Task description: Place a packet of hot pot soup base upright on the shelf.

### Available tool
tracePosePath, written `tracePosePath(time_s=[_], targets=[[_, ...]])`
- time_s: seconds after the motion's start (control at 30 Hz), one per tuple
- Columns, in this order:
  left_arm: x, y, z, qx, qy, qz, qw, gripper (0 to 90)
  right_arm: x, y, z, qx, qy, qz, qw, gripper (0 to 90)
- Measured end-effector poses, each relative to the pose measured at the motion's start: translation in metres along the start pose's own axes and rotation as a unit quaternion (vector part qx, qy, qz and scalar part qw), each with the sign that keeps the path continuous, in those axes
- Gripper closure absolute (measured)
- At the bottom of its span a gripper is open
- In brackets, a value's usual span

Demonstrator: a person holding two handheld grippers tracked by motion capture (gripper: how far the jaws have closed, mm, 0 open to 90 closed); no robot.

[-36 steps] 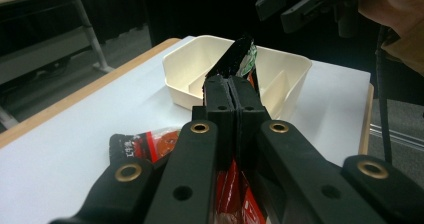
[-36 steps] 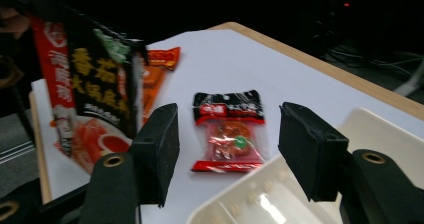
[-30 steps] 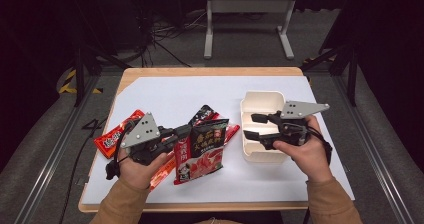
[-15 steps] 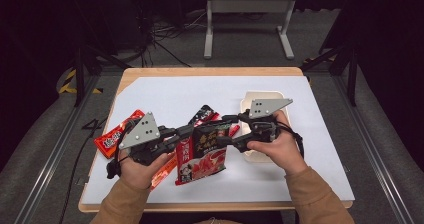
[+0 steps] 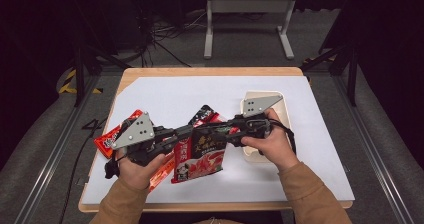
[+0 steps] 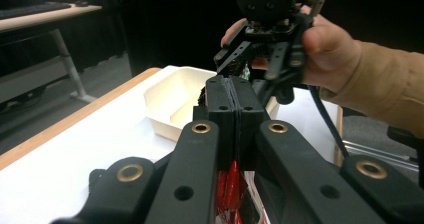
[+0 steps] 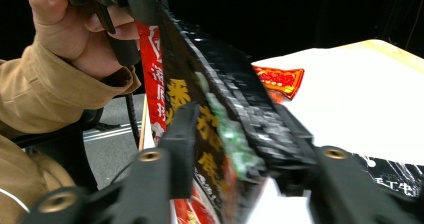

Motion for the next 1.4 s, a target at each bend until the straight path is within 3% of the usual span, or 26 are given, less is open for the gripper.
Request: tracePosePath(time_s=[0.13, 0.3, 0.53, 0.67, 0.73, 0.93, 1.1, 1.3, 1.4], targets=[[-0.001, -0.001, 0.000, 0.003, -0.003, -0.006, 1.0000, 89.1, 0.003, 0.000, -0.001, 0.000, 0.006, 0.001, 1.0000, 70.5], [0.000, -0.002, 0.001, 0.005, -0.007, -0.010, 0.9999, 88.4, 0.007, 0.004, 0.001, 0.015, -0.004, 0.010, 0.9998, 75.1], [0.001, -0.005, 0.005, 0.026, -0.025, -0.024, 0.9990, 86.6, 0.013, 0.012, 0.002, 0.027, -0.023, 0.029, 0.9990, 76.8], [0.005, -0.004, 0.007, 0.036, -0.024, -0.036, 0.9984, 77.5, 0.015, 0.016, 0.001, 0.021, -0.030, 0.036, 0.9987, 77.4], [0.006, -0.005, 0.008, 0.048, -0.024, -0.036, 0.9979, 65.5, 0.018, 0.018, 0.000, 0.015, -0.037, 0.036, 0.9985, 77.6], [0.008, -0.009, 0.012, 0.062, -0.025, -0.041, 0.9969, 52.8, 0.030, 0.029, 0.000, 0.012, -0.059, 0.032, 0.9977, 77.8], [0.011, -0.011, 0.016, 0.067, -0.008, -0.032, 0.9972, 46.6, 0.040, 0.038, -0.003, 0.020, -0.080, 0.036, 0.9959, 77.8], [0.009, -0.017, 0.020, 0.080, -0.010, -0.019, 0.9965, 45.4, 0.058, 0.049, -0.008, 0.025, -0.099, 0.016, 0.9946, 77.8], [0.007, -0.019, 0.023, 0.088, 0.008, -0.007, 0.9961, 44.0, 0.066, 0.054, -0.010, 0.029, -0.111, 0.014, 0.9933, 77.8]])
Point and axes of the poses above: each handheld gripper's, and its own axes: x roughly backward along the jaws, y roughly out of its top, z roughly to its left, the point moved 3 cm from there along -x, roughly forward along the jaws, and after that the axes turned 9 degrees about z, right-handed, at the moved point
